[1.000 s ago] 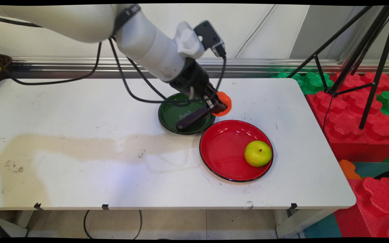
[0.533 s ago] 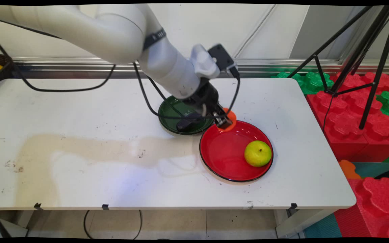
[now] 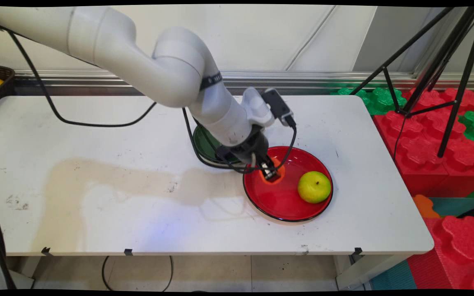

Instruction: Place the picked object on the red plate

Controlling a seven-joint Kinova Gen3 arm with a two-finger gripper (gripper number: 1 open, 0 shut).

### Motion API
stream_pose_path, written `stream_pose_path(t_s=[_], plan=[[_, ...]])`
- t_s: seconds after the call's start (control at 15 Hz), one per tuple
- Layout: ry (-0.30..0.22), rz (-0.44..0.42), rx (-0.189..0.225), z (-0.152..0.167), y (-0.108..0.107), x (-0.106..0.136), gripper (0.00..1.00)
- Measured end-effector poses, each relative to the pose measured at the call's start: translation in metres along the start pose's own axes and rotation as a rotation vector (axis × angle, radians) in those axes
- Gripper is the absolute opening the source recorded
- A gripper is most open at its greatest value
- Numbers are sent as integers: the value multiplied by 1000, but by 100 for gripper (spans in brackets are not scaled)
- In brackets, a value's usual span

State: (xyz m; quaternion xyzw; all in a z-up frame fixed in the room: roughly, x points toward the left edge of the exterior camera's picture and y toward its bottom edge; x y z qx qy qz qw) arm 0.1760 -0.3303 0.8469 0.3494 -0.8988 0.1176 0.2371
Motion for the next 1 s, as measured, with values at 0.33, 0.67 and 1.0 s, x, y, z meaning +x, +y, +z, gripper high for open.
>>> stream_pose_path(t_s=[0.33, 0.67, 1.0], plan=[[-33, 12, -28, 27, 5, -11, 0], [-34, 34, -38, 37, 7, -17, 0], [-20, 67, -40, 34, 7, -20, 100]])
